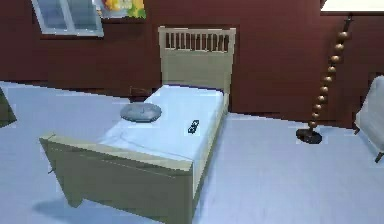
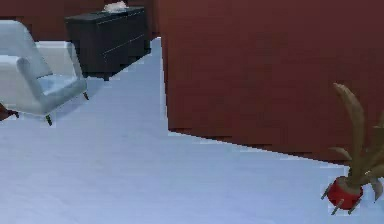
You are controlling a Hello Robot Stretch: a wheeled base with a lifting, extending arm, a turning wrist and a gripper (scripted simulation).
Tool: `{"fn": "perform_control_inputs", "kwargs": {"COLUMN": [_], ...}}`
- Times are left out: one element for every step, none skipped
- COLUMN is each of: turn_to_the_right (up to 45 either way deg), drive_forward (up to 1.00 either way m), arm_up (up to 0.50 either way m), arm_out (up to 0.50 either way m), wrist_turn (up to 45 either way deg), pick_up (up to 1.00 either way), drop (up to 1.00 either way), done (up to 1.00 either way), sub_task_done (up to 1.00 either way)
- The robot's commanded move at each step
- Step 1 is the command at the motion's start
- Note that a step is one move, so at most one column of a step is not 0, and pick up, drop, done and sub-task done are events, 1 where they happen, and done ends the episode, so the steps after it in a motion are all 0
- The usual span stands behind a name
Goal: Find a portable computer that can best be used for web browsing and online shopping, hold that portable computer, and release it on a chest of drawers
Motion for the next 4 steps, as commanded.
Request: {"fn": "perform_control_inputs", "kwargs": {"turn_to_the_right": [-45.0, -21.0, 0.0, -6.0], "drive_forward": [0.00, 0.00, 0.40, 0.00], "arm_up": [0.00, 0.00, 0.00, 0.00], "arm_out": [0.00, 0.00, 0.00, 0.00], "wrist_turn": [0.0, 0.0, 0.0, 0.0], "pick_up": [0.00, 0.00, 0.00, 0.00], "drop": [0.00, 0.00, 0.00, 0.00], "done": [0.00, 0.00, 0.00, 0.00], "sub_task_done": [0.00, 0.00, 0.00, 0.00]}}
